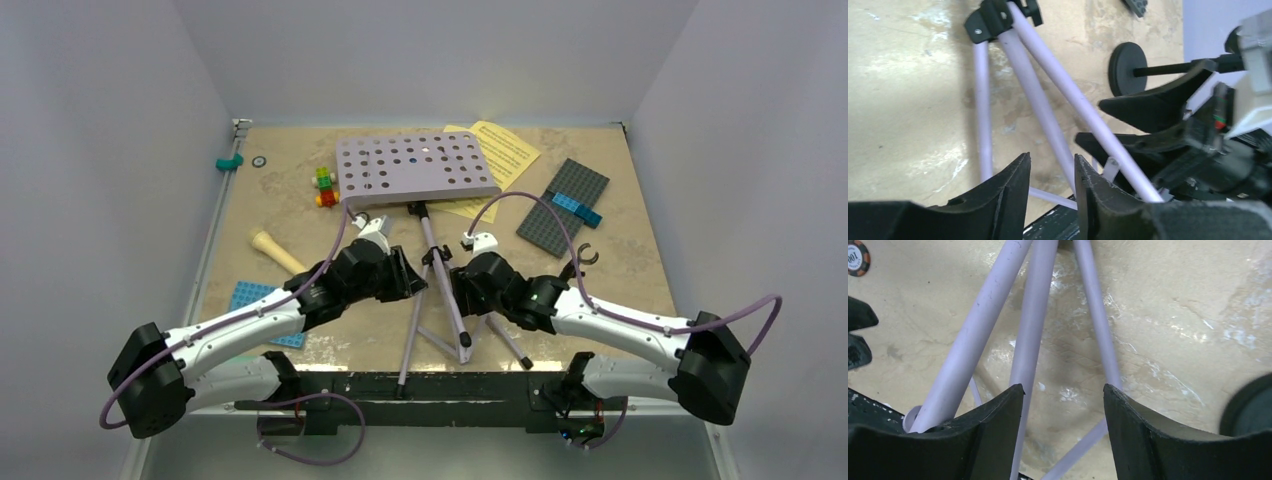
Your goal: Pack up the instrument practice props
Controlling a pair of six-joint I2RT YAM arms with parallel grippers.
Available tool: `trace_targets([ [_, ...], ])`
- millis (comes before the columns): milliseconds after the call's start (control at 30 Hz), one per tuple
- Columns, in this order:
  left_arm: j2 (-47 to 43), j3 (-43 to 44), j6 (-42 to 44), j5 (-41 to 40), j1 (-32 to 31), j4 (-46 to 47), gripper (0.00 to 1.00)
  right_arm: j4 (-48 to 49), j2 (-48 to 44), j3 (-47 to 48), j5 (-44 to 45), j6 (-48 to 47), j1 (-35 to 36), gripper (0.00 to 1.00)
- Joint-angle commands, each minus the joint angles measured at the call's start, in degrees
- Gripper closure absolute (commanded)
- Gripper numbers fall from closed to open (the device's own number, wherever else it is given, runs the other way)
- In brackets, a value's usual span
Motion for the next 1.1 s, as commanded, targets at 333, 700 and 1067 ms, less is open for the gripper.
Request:
trace_targets([
  [333,-1.3,-12.3,-0.3,-5.9,-0.4,5.8,0.35,-17.6,-9.5,19.4,-2.0,-6.2,0.1,0.33],
  [700,3.5,-19.0,4.6,-4.7,-5.1,26.2,0.3,-22.8,-2.9,22.8,-15.1,-9.2,0.2,0.3],
  [1067,9.0,-18.9,4.1,-3.7,-5.4,28.9,0.51,-26.6,-1.7,20.3,-19.1,-10.7,0.4,0.49],
])
